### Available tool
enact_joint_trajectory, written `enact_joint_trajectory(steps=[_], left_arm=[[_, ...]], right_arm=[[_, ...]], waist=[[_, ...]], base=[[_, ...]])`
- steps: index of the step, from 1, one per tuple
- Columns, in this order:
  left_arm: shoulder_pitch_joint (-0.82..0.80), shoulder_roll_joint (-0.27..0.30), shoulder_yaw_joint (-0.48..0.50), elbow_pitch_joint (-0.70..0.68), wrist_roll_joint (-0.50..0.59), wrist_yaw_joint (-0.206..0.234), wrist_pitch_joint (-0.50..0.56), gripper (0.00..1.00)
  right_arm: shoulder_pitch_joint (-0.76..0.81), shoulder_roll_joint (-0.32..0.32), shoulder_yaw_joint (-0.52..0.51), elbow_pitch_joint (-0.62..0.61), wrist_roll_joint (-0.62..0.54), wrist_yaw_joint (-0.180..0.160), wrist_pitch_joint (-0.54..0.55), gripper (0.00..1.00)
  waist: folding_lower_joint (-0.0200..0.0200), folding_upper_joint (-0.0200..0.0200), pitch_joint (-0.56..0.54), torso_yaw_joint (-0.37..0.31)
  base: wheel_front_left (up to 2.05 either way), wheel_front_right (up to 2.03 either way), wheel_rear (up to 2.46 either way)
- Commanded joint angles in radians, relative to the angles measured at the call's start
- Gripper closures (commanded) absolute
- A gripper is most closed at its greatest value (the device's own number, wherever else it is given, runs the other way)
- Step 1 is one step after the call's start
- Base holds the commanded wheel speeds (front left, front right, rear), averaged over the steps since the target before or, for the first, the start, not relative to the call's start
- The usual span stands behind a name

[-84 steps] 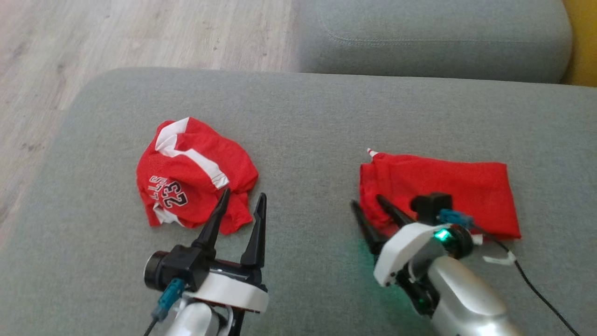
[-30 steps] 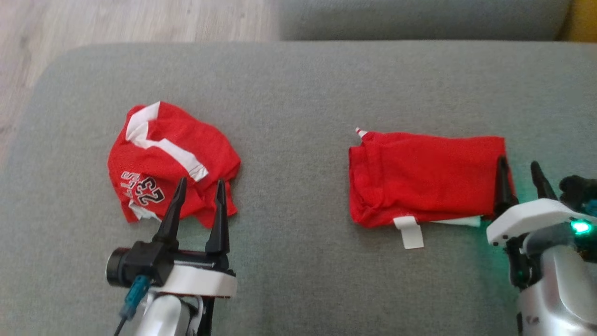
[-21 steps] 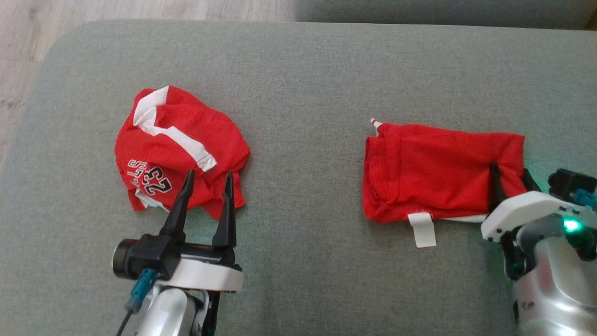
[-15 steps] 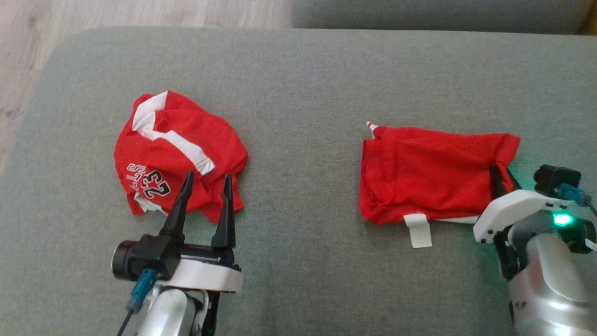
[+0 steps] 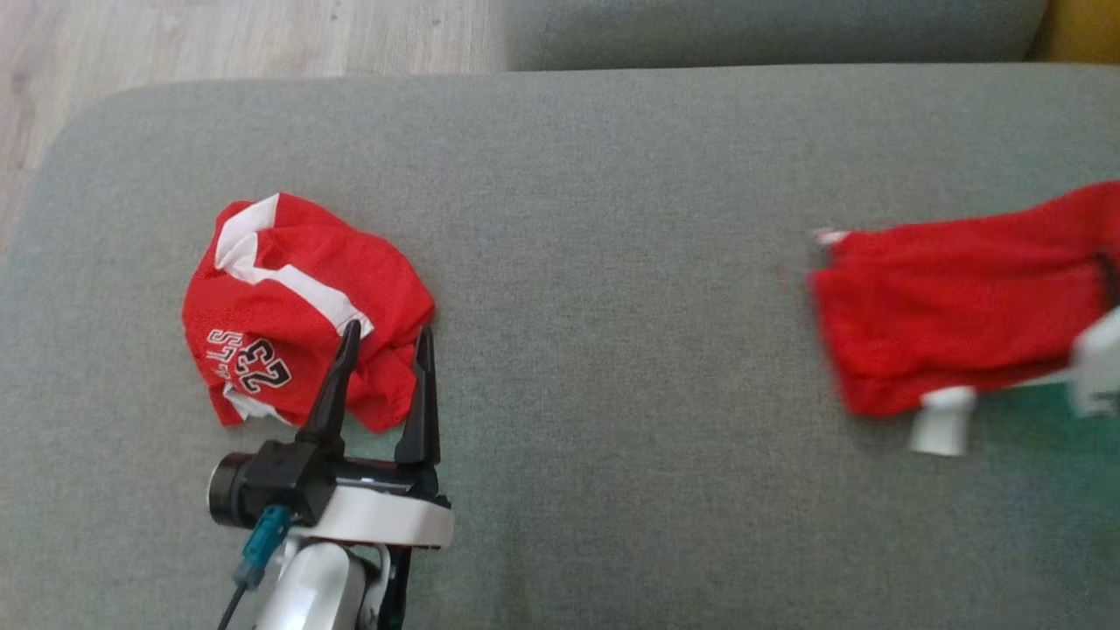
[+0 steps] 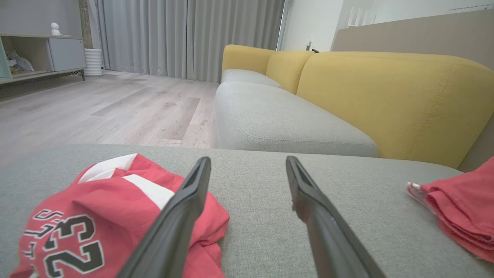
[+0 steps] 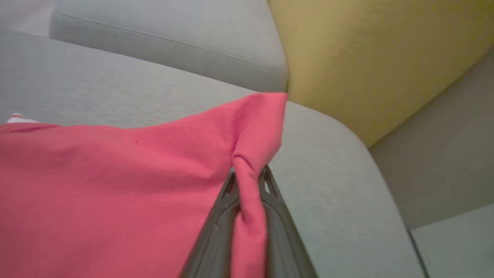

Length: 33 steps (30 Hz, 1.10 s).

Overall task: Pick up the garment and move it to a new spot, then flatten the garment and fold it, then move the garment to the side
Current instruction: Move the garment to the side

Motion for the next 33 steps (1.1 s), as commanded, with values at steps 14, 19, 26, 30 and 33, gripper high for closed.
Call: enact_joint_trajectory(steps=[14,19,26,30,33], left_arm=[[-0.072,0.0,0.037,-0.049,-0.003,-0.005,-0.01,0.0],[-0.084,0.0,0.046,-0.047,0.0,-0.01,-0.01,0.0],[-0.079,0.0,0.044,-0.037,-0.008,-0.008,-0.01,0.0],[-0.059,0.0,0.051,-0.033,-0.008,-0.005,-0.01,0.0],[-0.038,0.0,0.058,-0.034,-0.012,-0.003,-0.01,0.0]], right_arm=[[-0.074,-0.242,-0.122,0.038,-0.018,-0.001,-0.039,1.0],[-0.092,-0.221,-0.136,0.036,-0.026,-0.001,-0.039,1.0],[-0.085,-0.136,-0.166,-0.004,-0.039,-0.001,-0.064,0.0],[-0.077,-0.074,-0.145,-0.057,-0.035,-0.001,-0.077,0.0],[-0.064,-0.004,-0.12,-0.12,-0.008,-0.001,-0.091,0.0]], waist=[[0.0,0.0,0.108,0.006],[0.0,0.0,0.12,0.001],[0.0,0.0,0.067,-0.005],[0.0,0.0,0.006,-0.01],[0.0,0.0,-0.046,-0.013]], base=[[0.0,0.0,0.0],[0.0,0.0,0.0],[0.0,0.0,0.0],[0.0,0.0,0.0],[0.0,0.0,0.0]])
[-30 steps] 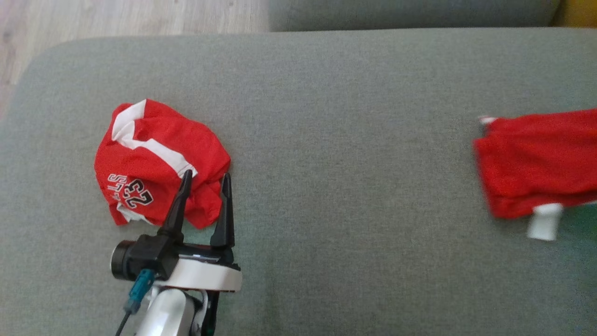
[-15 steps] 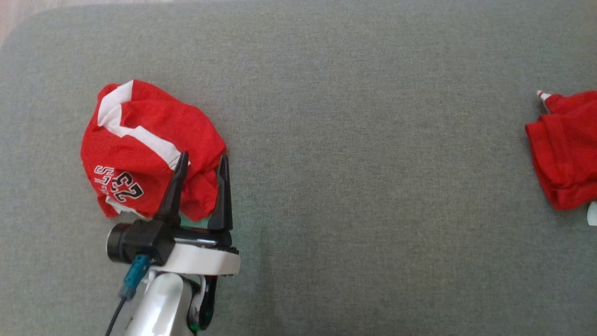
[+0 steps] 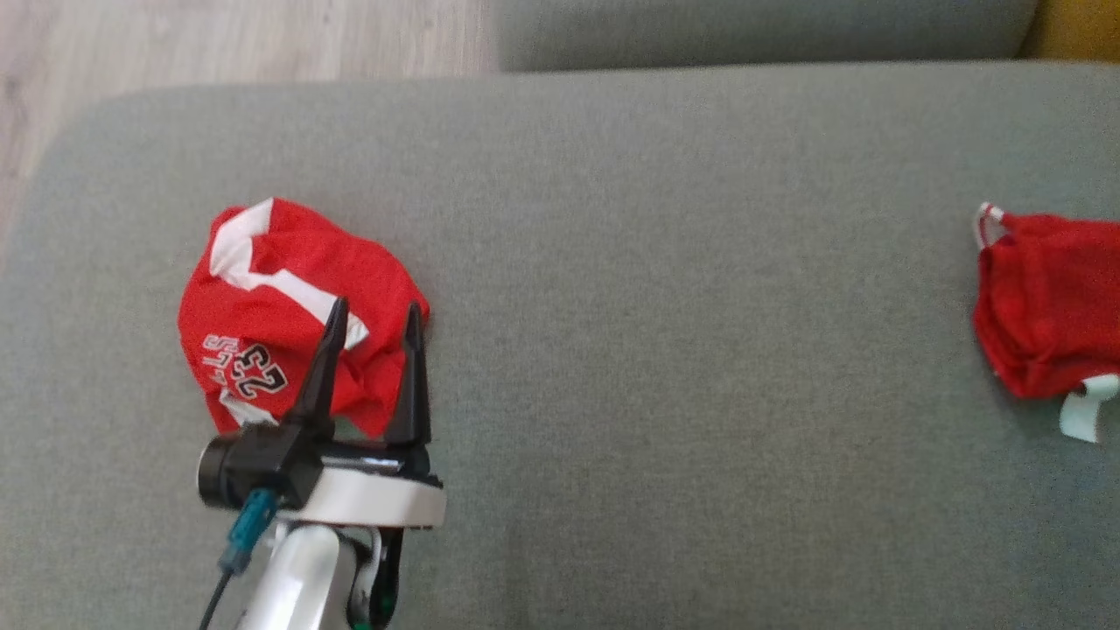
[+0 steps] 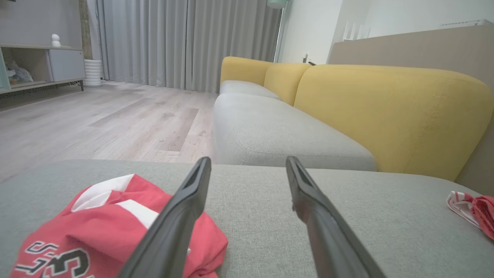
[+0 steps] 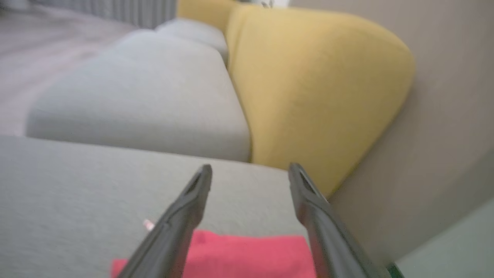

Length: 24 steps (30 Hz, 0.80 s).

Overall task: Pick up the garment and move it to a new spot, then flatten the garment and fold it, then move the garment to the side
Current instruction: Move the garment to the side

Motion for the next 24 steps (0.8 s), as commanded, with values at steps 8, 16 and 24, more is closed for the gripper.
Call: enact_joint_trajectory(steps=[8,16,24], left_arm=[[0.044,0.001,0.048,-0.022,-0.004,0.005,-0.01,0.0],[0.095,0.001,0.063,-0.013,-0.004,-0.002,-0.01,0.0],[0.14,0.002,0.066,-0.023,0.032,-0.005,-0.01,0.0]], right_arm=[[0.118,0.211,0.108,-0.315,0.144,-0.001,-0.068,0.0],[0.327,0.34,0.148,-0.445,0.232,-0.001,-0.141,0.0],[0.543,0.342,0.212,-0.403,0.335,-0.001,-0.275,0.0]], waist=[[0.0001,0.0,-0.14,0.005],[0.0001,0.0,-0.185,0.015],[0.0001,0.0,-0.202,0.03]], base=[[0.0,0.0,0.0],[0.0,0.0,0.0],[0.0,0.0,0.0]])
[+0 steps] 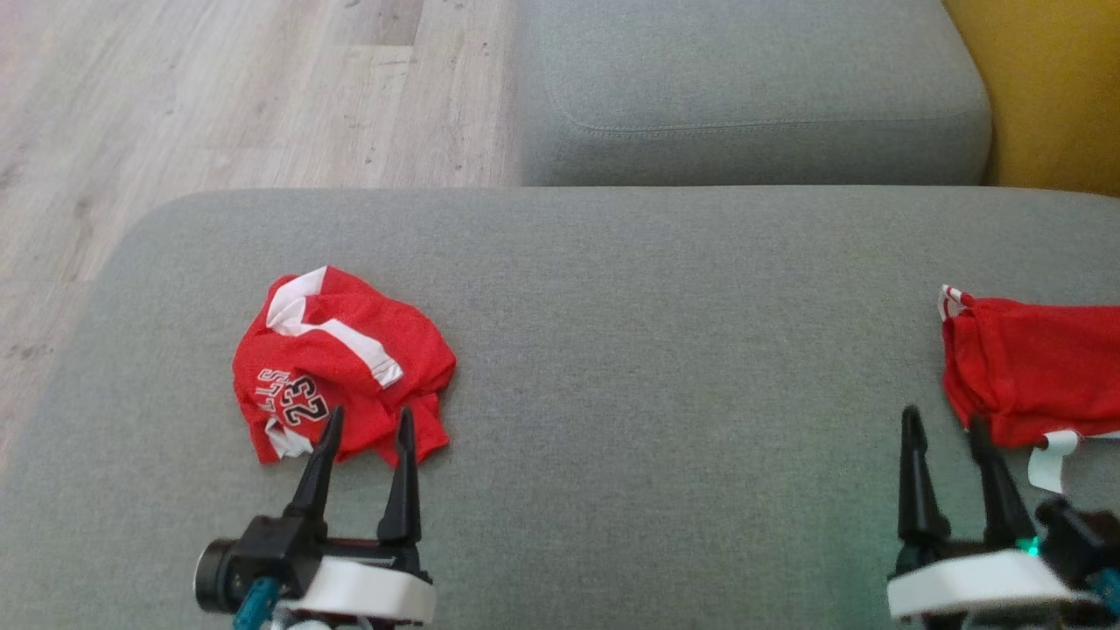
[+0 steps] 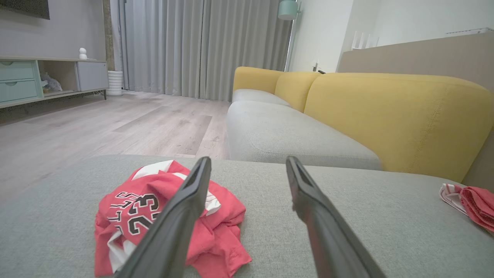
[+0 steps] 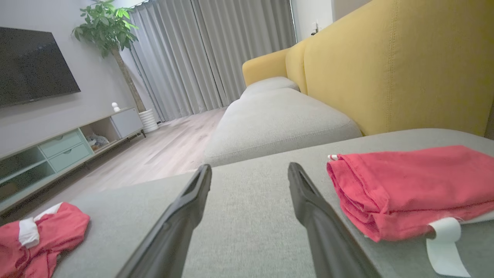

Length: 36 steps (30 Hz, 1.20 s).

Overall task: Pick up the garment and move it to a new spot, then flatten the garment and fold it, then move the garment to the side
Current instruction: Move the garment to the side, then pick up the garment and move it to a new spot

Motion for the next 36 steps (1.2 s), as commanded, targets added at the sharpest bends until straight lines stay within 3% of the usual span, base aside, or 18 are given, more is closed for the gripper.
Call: enact_joint_trajectory(steps=[1,24,31,36], left_arm=[[-0.024,0.0,0.044,-0.039,-0.01,0.005,-0.01,0.0],[-0.006,0.0,0.041,-0.062,-0.032,0.006,-0.01,0.0],[-0.014,0.0,0.035,-0.058,-0.023,0.007,-0.01,0.0],[-0.014,0.0,0.043,-0.048,-0.006,0.004,-0.01,0.0]], right_arm=[[-0.017,-0.01,0.032,-0.03,-0.009,-0.001,-0.017,0.0],[0.013,-0.01,0.045,-0.034,0.028,-0.001,-0.023,0.0],[0.018,-0.01,0.07,-0.049,0.039,-0.001,-0.023,0.0],[0.03,-0.01,0.119,-0.072,0.046,-0.001,-0.023,0.0]], waist=[[0.0001,-0.0001,0.001,-0.001],[0.0001,-0.0001,-0.01,-0.011],[0.0001,-0.0001,-0.013,0.031],[0.0001,-0.0001,-0.013,0.111]], base=[[0.0,0.0,0.0],[0.0,0.0,0.0],[0.0,0.0,0.0],[0.0,0.0,0.0]])
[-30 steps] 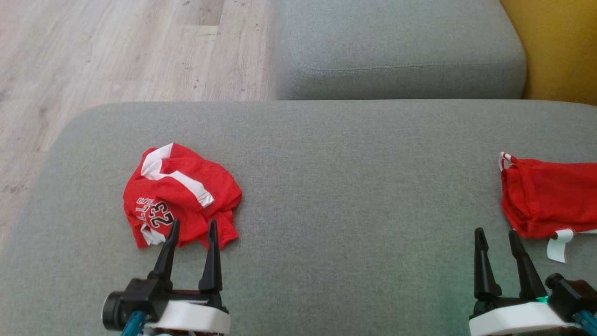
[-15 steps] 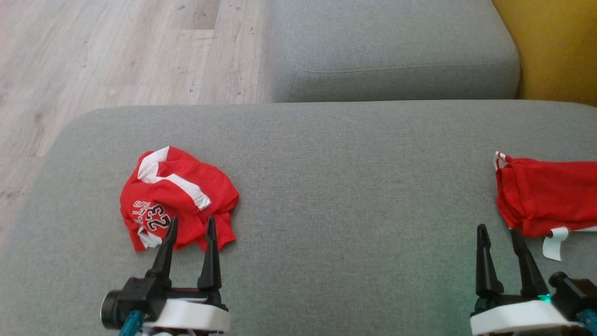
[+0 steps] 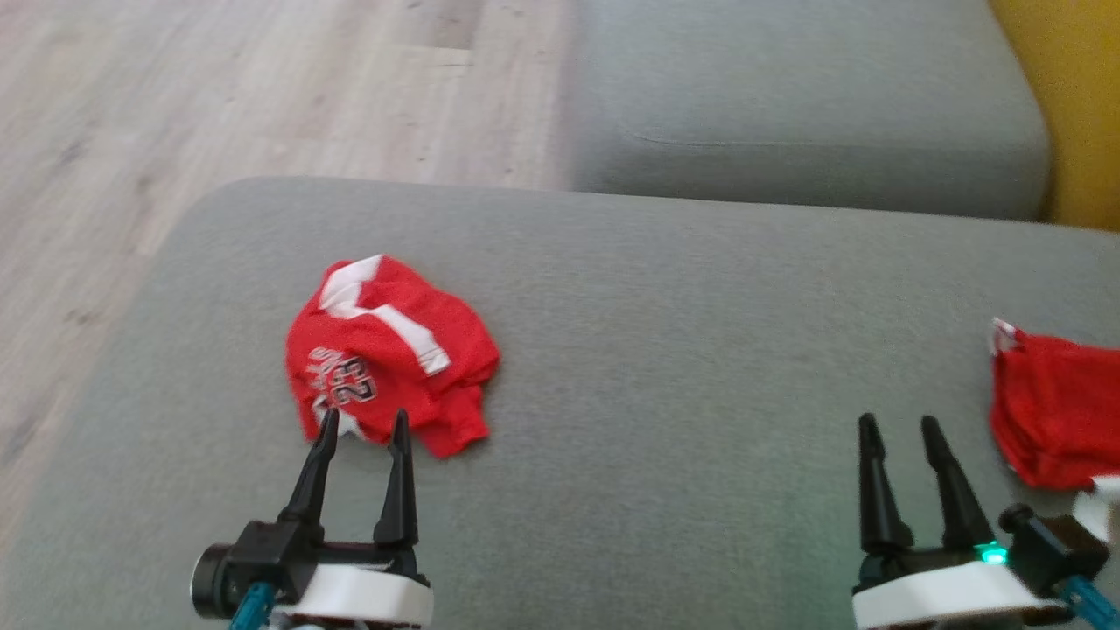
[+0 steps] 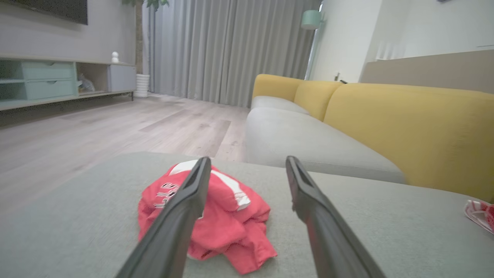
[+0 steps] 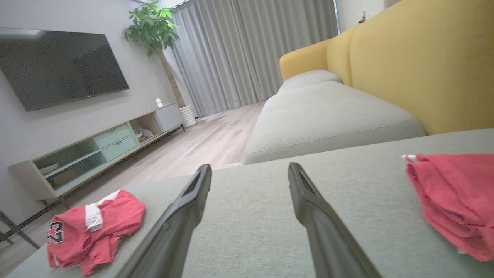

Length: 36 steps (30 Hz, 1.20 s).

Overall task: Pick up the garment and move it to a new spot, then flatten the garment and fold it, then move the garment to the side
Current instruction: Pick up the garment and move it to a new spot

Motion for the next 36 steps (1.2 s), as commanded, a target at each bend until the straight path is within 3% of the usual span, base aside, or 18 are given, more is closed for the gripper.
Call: enact_joint_trajectory(steps=[1,8,19,31,36], left_arm=[[-0.036,0.0,0.034,-0.028,0.011,-0.004,-0.01,0.0],[-0.045,0.0,0.063,-0.02,0.024,-0.012,-0.01,0.0],[-0.034,0.0,0.067,-0.005,0.033,-0.021,-0.01,0.0],[-0.033,0.0,0.091,-0.01,0.048,-0.025,-0.01,0.0],[-0.054,0.001,0.086,0.004,0.068,-0.044,-0.01,0.0]], right_arm=[[-0.017,-0.009,0.031,-0.037,0.004,-0.001,-0.011,0.0],[-0.003,-0.009,0.125,-0.025,0.032,-0.001,-0.011,0.0],[-0.005,-0.009,0.208,-0.029,0.046,-0.001,-0.011,0.0],[-0.021,-0.009,0.222,-0.013,0.052,-0.001,-0.011,0.0],[-0.024,-0.009,0.208,-0.015,0.044,-0.001,-0.011,0.0]], waist=[[0.0,-0.0001,-0.001,0.037],[0.0,-0.0001,-0.006,0.16],[0.0,-0.0001,-0.009,0.265],[0.0,-0.0001,-0.007,0.278],[0.0,-0.0001,0.012,0.249]], base=[[0.0,0.0,0.0],[0.0,0.0,0.0],[0.0,0.0,0.0],[0.0,0.0,0.0],[0.0,0.0,0.0]])
